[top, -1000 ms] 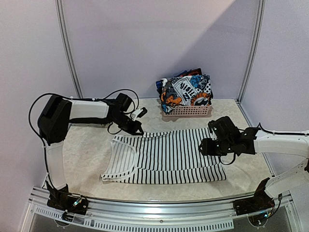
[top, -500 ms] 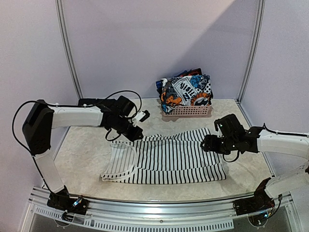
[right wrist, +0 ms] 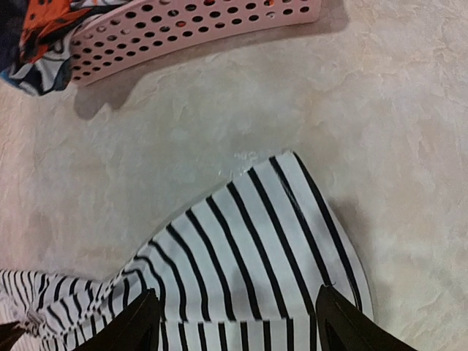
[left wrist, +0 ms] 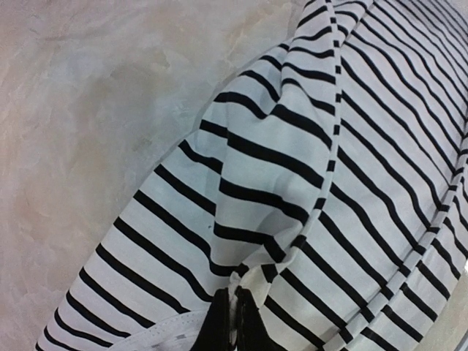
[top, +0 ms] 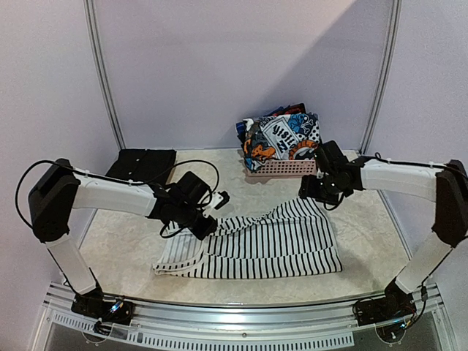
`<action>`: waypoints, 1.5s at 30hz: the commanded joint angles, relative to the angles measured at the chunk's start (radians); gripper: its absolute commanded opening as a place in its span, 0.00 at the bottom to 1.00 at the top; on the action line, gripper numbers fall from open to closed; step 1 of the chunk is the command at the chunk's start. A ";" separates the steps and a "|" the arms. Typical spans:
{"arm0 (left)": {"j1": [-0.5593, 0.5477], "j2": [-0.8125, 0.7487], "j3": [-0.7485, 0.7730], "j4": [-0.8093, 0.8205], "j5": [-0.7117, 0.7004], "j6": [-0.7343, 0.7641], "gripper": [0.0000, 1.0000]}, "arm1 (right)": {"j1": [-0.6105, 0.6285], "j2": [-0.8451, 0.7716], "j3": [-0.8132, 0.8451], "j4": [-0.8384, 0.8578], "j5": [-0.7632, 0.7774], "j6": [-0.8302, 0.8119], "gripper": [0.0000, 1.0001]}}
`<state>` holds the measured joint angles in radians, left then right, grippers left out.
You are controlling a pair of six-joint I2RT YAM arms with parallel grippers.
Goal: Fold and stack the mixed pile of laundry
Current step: Pick up the 1/3-folded tank top from the center of the board.
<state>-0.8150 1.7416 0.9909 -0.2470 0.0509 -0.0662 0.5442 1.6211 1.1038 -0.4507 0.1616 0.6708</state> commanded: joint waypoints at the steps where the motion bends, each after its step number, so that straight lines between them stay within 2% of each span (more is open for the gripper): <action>1: -0.015 0.018 -0.022 0.066 -0.030 -0.017 0.00 | -0.030 0.197 0.162 -0.140 0.094 -0.057 0.73; 9: -0.019 0.037 -0.039 0.092 -0.035 -0.017 0.00 | -0.071 0.465 0.384 -0.194 0.103 -0.073 0.65; 17: -0.021 0.038 -0.051 0.108 -0.014 -0.015 0.00 | -0.101 0.564 0.487 -0.208 0.086 -0.095 0.57; 20: -0.023 0.042 -0.048 0.113 -0.007 -0.015 0.00 | -0.104 0.592 0.512 -0.217 0.082 -0.102 0.47; 24: -0.024 0.055 -0.041 0.115 -0.005 -0.016 0.00 | -0.105 0.615 0.532 -0.218 0.080 -0.111 0.44; 30: -0.026 0.071 -0.030 0.115 -0.005 -0.022 0.00 | -0.107 0.630 0.534 -0.222 0.073 -0.115 0.17; 36: -0.026 0.071 -0.019 0.108 -0.017 -0.028 0.00 | -0.112 0.606 0.539 -0.223 0.097 -0.114 0.01; 45: -0.010 0.056 0.113 -0.018 -0.088 0.010 0.00 | -0.116 0.502 0.517 -0.230 0.113 -0.142 0.00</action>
<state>-0.8246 1.8000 1.0313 -0.2024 0.0132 -0.0784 0.4377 2.2021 1.6310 -0.6617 0.2546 0.5484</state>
